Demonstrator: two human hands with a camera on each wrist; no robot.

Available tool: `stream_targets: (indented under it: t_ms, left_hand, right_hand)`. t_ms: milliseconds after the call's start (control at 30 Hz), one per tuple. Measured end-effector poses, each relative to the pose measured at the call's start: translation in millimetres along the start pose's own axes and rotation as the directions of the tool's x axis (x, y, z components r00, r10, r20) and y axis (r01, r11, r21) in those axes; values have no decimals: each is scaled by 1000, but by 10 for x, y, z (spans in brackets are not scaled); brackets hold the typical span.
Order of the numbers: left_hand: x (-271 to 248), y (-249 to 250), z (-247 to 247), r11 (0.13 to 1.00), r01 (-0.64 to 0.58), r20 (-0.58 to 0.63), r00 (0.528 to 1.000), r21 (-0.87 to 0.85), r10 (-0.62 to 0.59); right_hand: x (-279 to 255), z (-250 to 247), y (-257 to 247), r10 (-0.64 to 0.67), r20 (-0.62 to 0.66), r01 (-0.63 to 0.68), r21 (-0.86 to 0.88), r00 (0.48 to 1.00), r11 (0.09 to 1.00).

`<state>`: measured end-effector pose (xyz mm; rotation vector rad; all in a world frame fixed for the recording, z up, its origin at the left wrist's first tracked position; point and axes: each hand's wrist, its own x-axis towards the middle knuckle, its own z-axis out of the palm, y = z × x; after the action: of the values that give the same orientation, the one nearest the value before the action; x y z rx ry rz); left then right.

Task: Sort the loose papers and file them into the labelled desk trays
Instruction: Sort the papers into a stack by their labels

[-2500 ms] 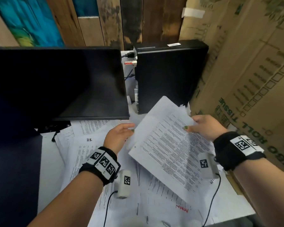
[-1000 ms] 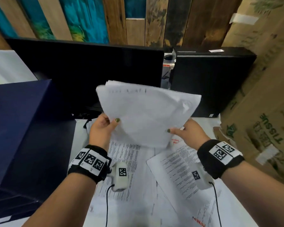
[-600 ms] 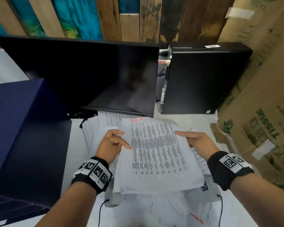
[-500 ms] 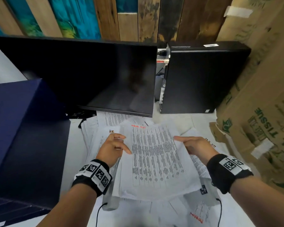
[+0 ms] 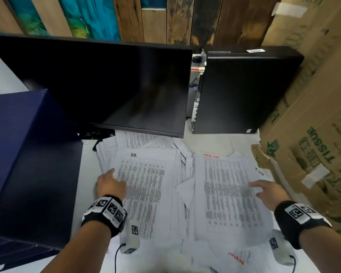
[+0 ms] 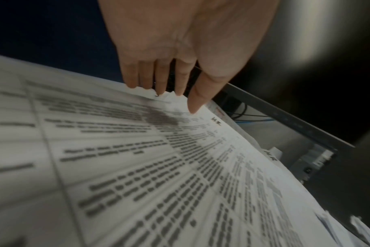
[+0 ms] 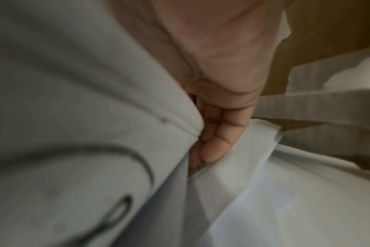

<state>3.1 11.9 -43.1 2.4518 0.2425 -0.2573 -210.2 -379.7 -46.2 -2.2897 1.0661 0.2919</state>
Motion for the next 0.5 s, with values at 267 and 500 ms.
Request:
stream_targets:
  t_ms: [267,500]
  left_hand:
    - [151,-228,-28,993,118,77,990,18,-119]
    - [235,-292,-46,993,88,178,979,73,-100]
  right_hand:
    - [-131,-207,-829,-143,-95,112,-281,985,953]
    - [-518,460,-1685,-393,307,441,-105,867,891]
